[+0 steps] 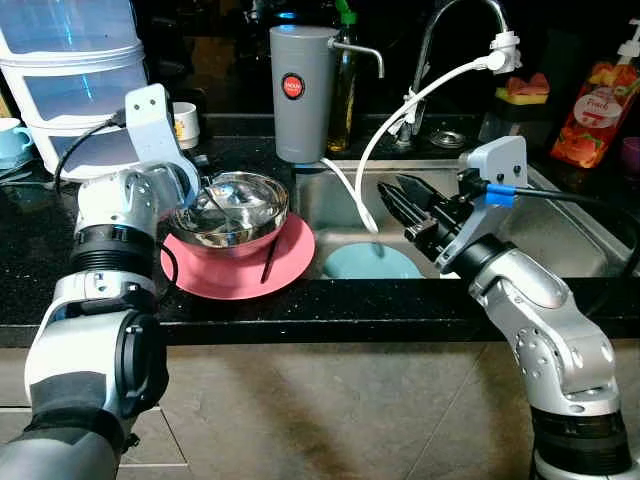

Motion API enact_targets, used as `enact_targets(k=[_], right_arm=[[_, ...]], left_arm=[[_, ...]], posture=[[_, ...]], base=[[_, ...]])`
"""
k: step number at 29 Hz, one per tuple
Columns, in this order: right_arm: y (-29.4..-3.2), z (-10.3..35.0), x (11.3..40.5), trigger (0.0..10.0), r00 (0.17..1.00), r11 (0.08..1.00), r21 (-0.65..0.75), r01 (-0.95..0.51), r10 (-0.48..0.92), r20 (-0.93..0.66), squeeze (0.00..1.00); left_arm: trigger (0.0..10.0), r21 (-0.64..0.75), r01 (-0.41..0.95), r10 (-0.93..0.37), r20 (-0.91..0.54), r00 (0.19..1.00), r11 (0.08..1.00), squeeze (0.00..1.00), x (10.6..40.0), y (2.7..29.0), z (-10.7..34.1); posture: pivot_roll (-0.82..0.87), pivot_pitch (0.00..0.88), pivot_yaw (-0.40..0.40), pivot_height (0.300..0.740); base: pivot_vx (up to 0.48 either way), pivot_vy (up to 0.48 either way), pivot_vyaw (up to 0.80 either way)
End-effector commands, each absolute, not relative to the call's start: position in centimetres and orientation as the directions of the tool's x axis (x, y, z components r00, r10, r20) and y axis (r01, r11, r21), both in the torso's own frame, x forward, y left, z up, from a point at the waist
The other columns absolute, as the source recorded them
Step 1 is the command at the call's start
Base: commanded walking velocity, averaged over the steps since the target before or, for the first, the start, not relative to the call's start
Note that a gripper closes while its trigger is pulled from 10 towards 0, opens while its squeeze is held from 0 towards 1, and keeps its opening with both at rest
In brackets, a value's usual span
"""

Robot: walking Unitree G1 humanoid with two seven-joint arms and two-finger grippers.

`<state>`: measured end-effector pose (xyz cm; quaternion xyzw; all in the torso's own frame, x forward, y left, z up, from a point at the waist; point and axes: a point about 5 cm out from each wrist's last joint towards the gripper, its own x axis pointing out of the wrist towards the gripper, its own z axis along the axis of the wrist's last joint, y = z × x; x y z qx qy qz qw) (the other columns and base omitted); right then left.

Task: Kitchen organization

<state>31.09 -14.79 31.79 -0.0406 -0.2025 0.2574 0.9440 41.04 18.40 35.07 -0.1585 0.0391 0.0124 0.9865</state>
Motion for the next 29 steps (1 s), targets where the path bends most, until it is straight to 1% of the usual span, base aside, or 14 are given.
enact_targets(k=[1,12,13,19,21,29], right_arm=[[-14.4,32.0,31.0,10.0,0.767,0.853,-0.18,-0.49,0.52,0.375,0.0],[-14.3,32.0,31.0,10.0,0.765,0.852,-0.174,-0.493,0.52,0.379,0.0],[-14.3,32.0,31.0,10.0,0.765,0.853,-0.172,-0.493,0.519,0.382,0.0],[-14.2,32.0,31.0,10.0,0.765,0.853,-0.172,-0.493,0.518,0.383,0.0],[-14.2,32.0,31.0,10.0,0.765,0.854,-0.17,-0.492,0.518,0.384,0.0],[-14.3,32.0,31.0,10.0,0.768,0.857,-0.167,-0.488,0.512,0.386,0.0]], left_arm=[[10.0,-0.336,-0.051,0.011,-0.12,0.993,0.941,0.0,41.2,18.0,34.3],[10.0,-0.409,-0.099,0.037,-0.157,0.987,0.907,0.0,41.4,16.5,34.1],[10.0,-0.425,-0.138,0.073,-0.166,0.983,0.895,0.0,41.4,16.7,34.1],[10.0,-0.437,-0.168,0.101,-0.172,0.98,0.883,0.0,41.5,16.9,34.1],[10.0,-0.445,-0.201,0.132,-0.181,0.975,0.873,0.0,41.6,17.2,34.1],[10.0,-0.451,-0.213,0.145,-0.18,0.973,0.867,0.0,41.6,17.3,34.2]], posture=[[0.07,0.142,-0.027,0.74],[0.07,0.129,-0.023,0.74],[0.07,0.129,-0.023,0.74],[0.07,0.128,-0.022,0.74],[0.07,0.127,-0.02,0.74],[0.07,0.131,-0.016,0.74]], base=[[0.0,0.0,0.0],[0.0,0.0,0.0],[0.0,0.0,0.0],[0.0,0.0,0.0],[0.0,0.0,0.0],[0.0,0.0,0.0]])
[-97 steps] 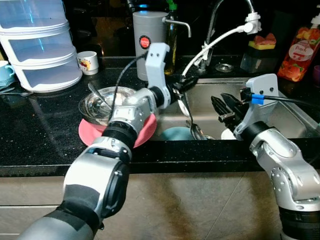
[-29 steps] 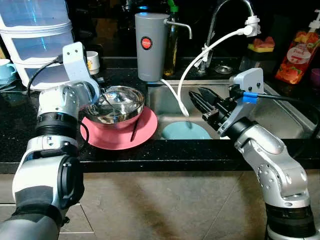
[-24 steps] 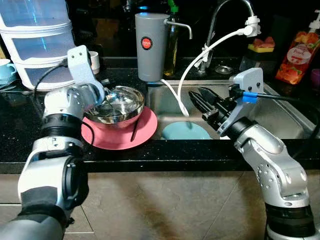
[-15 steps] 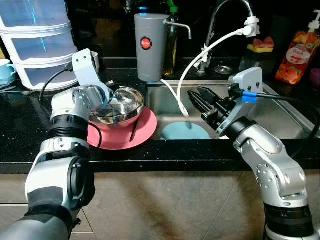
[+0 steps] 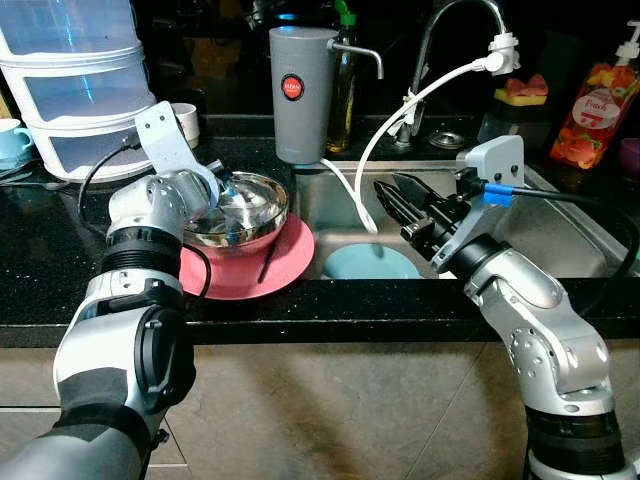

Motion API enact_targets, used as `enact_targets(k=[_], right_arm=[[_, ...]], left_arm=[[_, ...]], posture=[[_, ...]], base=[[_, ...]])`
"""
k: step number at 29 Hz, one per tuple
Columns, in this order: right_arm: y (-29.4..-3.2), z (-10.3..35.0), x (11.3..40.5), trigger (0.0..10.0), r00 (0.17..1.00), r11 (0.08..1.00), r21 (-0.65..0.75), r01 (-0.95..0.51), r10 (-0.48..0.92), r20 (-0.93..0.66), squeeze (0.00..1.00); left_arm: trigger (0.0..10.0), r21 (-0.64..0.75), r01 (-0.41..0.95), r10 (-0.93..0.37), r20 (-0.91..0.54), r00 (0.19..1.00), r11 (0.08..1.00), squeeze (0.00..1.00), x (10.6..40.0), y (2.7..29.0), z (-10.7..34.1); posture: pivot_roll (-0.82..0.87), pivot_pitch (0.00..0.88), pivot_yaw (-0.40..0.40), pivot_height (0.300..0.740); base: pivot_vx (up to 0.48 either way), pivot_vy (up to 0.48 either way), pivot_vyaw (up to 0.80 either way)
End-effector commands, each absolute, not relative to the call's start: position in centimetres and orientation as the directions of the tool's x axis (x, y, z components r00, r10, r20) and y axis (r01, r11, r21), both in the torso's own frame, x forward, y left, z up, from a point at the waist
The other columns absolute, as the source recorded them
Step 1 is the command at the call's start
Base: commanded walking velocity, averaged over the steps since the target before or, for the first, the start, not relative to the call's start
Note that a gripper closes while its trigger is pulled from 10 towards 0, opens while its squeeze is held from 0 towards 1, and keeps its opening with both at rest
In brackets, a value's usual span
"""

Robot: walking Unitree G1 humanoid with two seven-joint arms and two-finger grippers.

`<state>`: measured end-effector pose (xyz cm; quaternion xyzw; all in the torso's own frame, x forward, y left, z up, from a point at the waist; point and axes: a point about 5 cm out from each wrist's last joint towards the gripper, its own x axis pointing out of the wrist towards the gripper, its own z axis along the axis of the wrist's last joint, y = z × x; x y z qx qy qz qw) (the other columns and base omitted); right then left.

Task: Kitchen organization

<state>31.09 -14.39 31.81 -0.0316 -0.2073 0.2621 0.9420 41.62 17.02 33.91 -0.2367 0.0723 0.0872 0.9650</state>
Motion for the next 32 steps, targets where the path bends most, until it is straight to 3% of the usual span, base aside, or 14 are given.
enact_targets(k=[1,21,23,24,26,27,28,29,32], right_arm=[[-14.3,31.9,31.0,10.0,0.769,0.858,-0.166,-0.486,0.51,0.385,0.0],[-14.4,32.1,30.9,10.0,0.773,0.862,-0.164,-0.48,0.504,0.385,0.0],[-14.4,32.1,30.9,10.0,0.773,0.863,-0.164,-0.479,0.502,0.387,0.0],[-14.4,32.2,30.9,10.0,0.774,0.863,-0.164,-0.477,0.501,0.388,0.0],[-14.4,32.2,30.8,10.0,0.774,0.864,-0.164,-0.476,0.5,0.389,0.0],[-14.5,32.2,30.8,10.0,0.775,0.865,-0.163,-0.475,0.499,0.389,0.0],[-14.5,32.2,30.8,10.0,0.775,0.865,-0.163,-0.475,0.499,0.389,0.0],[-14.5,32.2,30.8,10.0,0.776,0.867,-0.162,-0.471,0.495,0.39,0.0],[-14.6,32.2,30.8,10.0,0.778,0.868,-0.162,-0.469,0.493,0.39,0.0]], left_arm=[[10.0,-0.44,-0.208,0.152,-0.16,0.975,0.873,0.0,41.6,17.4,34.4],[9.8,-0.474,-0.202,0.128,-0.185,0.974,0.857,0.0,42.5,16.9,32.5],[8.4,-0.476,-0.198,0.125,-0.179,0.976,0.857,0.0,42.6,16.9,32.4],[5.1,-0.477,-0.19,0.121,-0.172,0.978,0.858,0.0,42.6,17.0,32.4],[4.6,-0.479,-0.184,0.118,-0.164,0.979,0.858,0.0,42.6,17.1,32.5],[3.2,-0.481,-0.184,0.12,-0.162,0.98,0.857,0.0,42.7,17.1,32.5],[3.2,-0.481,-0.184,0.12,-0.162,0.98,0.857,0.0,42.7,17.1,32.5],[0.0,-0.481,-0.185,0.124,-0.156,0.98,0.857,0.0,42.7,17.3,32.5],[0.0,-0.479,-0.182,0.125,-0.148,0.981,0.859,0.0,42.7,17.4,32.5]], posture=[[0.07,0.131,-0.016,0.74],[0.06,0.147,-0.013,0.74],[0.05,0.153,-0.01,0.74],[0.05,0.155,-0.008,0.74],[0.05,0.156,-0.006,0.74],[0.05,0.156,-0.006,0.74],[0.05,0.156,-0.006,0.74],[0.05,0.157,-0.003,0.74],[0.05,0.158,-0.004,0.74]], base=[[0.0,0.0,0.0],[0.0,0.0,0.0],[0.0,0.0,0.0],[0.0,0.0,0.0],[0.0,0.0,0.0],[0.0,0.0,0.0],[0.0,0.0,0.0],[0.0,0.0,0.0],[0.0,0.0,0.0]])
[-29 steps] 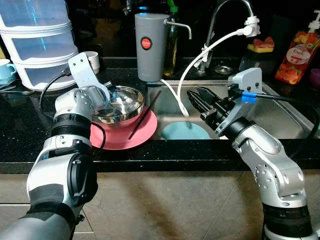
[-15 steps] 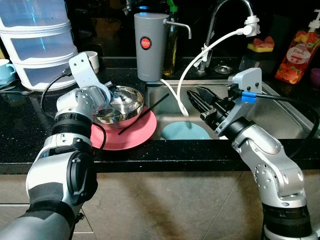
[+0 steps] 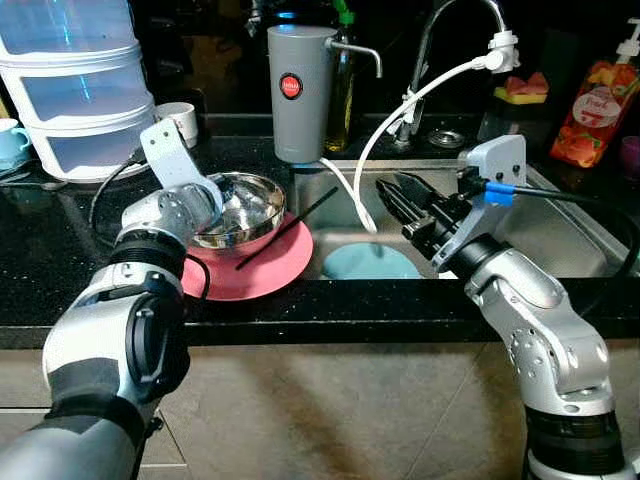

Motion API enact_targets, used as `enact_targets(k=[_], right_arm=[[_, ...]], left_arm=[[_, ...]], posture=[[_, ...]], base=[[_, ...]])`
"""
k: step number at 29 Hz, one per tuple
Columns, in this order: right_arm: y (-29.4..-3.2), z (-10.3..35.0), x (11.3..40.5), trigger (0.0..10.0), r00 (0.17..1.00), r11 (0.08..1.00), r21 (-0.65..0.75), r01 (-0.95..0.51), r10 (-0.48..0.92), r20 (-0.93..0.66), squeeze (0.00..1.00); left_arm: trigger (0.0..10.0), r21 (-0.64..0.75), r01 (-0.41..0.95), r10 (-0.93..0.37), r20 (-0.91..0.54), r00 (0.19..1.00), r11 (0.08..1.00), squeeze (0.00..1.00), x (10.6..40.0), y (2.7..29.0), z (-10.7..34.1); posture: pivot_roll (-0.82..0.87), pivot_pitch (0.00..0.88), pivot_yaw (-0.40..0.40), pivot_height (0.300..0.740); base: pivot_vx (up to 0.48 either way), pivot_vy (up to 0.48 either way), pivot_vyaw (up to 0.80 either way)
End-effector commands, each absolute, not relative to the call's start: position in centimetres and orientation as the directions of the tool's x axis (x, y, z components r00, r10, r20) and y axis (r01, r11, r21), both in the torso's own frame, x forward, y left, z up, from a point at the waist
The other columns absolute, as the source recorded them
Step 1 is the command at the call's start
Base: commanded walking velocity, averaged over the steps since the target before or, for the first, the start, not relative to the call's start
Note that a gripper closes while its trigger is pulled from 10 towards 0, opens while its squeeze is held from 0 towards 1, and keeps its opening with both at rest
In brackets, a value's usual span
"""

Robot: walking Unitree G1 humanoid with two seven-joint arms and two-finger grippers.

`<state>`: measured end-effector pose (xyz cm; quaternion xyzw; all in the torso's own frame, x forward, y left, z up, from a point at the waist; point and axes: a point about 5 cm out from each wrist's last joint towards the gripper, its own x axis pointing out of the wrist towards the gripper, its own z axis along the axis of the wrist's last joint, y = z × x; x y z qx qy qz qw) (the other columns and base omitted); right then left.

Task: Kitchen organization

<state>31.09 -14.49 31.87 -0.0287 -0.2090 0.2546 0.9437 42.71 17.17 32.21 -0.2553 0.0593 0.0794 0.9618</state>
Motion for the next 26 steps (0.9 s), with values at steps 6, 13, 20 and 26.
enact_targets(k=[6,13,20,26], right_arm=[[-14.7,32.2,30.8,10.0,0.779,0.869,-0.159,-0.468,0.491,0.39,0.0],[-14.6,32.3,30.9,10.0,0.777,0.868,-0.159,-0.47,0.492,0.393,0.0],[-14.7,32.4,30.9,10.0,0.777,0.871,-0.157,-0.466,0.487,0.399,0.0],[-15.2,33.2,31.0,10.0,0.779,0.887,-0.128,-0.443,0.452,0.435,0.0]], left_arm=[[0.0,-0.48,-0.175,0.122,-0.14,0.983,0.86,0.0,42.7,17.6,32.5],[0.0,-0.485,-0.174,0.122,-0.137,0.983,0.857,0.0,42.7,18.0,32.3],[0.0,-0.49,-0.189,0.137,-0.14,0.981,0.851,0.0,42.7,18.8,32.2],[10.0,-0.384,-0.031,0.066,0.077,0.995,0.923,0.0,42.4,18.1,36.3]], posture=[[0.05,0.158,-0.011,0.74],[0.05,0.154,-0.015,0.74],[0.05,0.152,-0.014,0.74],[0.05,0.151,-0.019,0.74]], base=[[0.0,0.0,0.0],[0.0,0.0,0.0],[0.0,0.0,0.0],[0.0,0.0,0.0]])
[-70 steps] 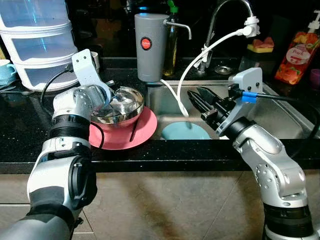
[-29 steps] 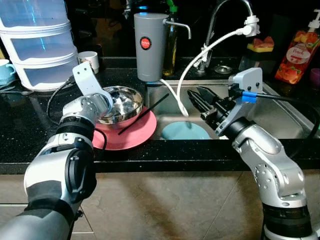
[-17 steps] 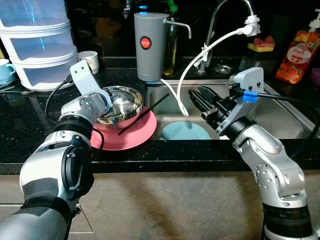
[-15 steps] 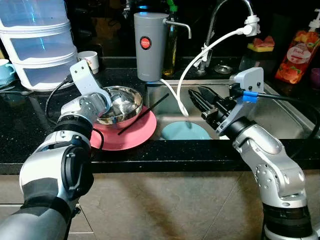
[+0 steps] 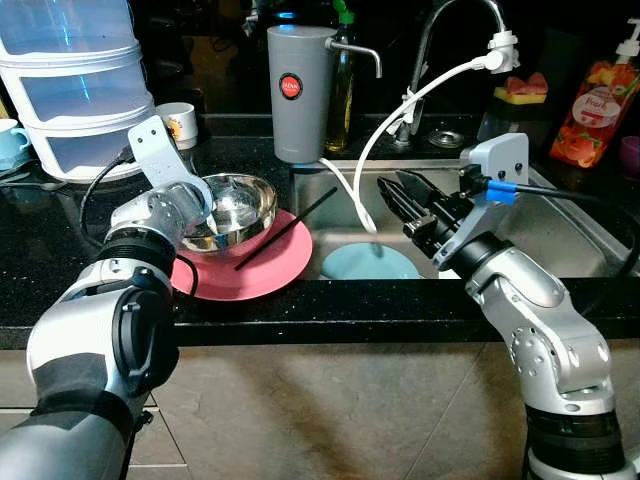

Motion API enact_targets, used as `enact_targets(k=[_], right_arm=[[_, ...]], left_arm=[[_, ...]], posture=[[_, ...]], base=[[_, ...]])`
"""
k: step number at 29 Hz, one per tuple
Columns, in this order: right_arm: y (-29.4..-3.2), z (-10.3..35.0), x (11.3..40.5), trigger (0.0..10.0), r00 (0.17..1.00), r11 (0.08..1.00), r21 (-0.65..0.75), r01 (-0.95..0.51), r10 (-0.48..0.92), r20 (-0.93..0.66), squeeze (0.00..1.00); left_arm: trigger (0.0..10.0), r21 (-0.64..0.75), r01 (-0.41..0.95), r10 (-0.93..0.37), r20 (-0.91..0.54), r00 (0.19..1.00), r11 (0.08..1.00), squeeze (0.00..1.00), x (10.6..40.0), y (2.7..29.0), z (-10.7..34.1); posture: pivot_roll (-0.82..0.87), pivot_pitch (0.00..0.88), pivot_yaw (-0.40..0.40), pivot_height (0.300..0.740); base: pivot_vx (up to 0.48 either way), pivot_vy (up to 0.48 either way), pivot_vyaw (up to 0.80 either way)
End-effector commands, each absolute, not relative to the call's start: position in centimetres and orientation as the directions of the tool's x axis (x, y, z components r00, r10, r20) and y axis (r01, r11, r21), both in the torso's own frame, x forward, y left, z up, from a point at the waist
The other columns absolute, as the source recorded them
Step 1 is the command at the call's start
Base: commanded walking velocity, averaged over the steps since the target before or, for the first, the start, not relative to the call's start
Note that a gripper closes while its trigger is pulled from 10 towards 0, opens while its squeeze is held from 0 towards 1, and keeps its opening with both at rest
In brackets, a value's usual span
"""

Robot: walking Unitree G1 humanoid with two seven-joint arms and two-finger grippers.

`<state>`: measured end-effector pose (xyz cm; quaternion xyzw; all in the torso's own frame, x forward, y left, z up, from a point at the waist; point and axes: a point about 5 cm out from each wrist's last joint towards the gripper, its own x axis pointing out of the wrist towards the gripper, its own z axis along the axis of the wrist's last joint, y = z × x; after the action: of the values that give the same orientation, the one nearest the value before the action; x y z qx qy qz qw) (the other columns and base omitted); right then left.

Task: Kitchen organization

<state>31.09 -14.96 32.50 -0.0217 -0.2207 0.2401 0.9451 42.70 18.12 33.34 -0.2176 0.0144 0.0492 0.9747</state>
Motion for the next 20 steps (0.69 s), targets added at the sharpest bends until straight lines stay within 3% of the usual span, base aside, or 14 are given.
enact_targets(k=[1,3,4,10,11,16,20], right_arm=[[-15.3,33.4,31.0,10.0,0.777,0.89,-0.116,-0.441,0.443,0.447,0.0],[-15.4,33.6,31.0,10.0,0.775,0.892,-0.109,-0.44,0.438,0.455,0.0],[-15.5,33.9,31.0,10.0,0.771,0.895,-0.09,-0.436,0.423,0.476,0.0],[-15.7,34.1,30.9,10.0,0.764,0.895,-0.066,-0.442,0.414,0.495,0.0],[-15.8,34.2,30.7,10.0,0.756,0.888,-0.057,-0.457,0.422,0.5,0.0],[-15.7,34.4,30.4,10.0,0.737,0.873,-0.052,-0.485,0.44,0.513,0.0],[-15.2,34.8,29.8,10.0,0.689,0.833,-0.05,-0.551,0.487,0.537,0.0]], left_arm=[[10.0,-0.358,0.026,0.026,0.14,0.99,0.933,0.0,42.2,17.6,37.4],[10.0,-0.34,0.061,0.0,0.178,0.984,0.938,0.0,42.1,17.4,38.0],[10.0,-0.268,0.133,-0.063,0.255,0.965,0.954,0.0,41.7,16.8,39.4],[10.0,-0.119,0.191,-0.125,0.422,0.898,0.974,0.0,40.5,17.0,41.8],[10.0,-0.017,0.28,-0.234,0.502,0.832,0.96,0.0,39.5,16.7,43.0],[10.0,0.113,0.389,-0.381,0.57,0.728,0.914,0.0,37.9,16.1,44.5],[10.0,0.233,0.618,-0.617,0.582,0.53,0.751,0.0,34.9,14.4,45.6]], posture=[[0.05,0.151,-0.019,0.74],[0.05,0.151,-0.019,0.74],[0.06,0.148,-0.022,0.74],[0.06,0.145,-0.021,0.74],[0.06,0.142,-0.02,0.74],[0.06,0.142,-0.02,0.74],[0.06,0.137,-0.021,0.74]], base=[[0.0,0.0,0.0],[0.0,0.0,0.0],[0.0,0.0,0.0],[0.0,0.0,0.0],[0.0,0.0,0.0],[0.0,0.0,0.0],[0.0,0.0,0.0]])
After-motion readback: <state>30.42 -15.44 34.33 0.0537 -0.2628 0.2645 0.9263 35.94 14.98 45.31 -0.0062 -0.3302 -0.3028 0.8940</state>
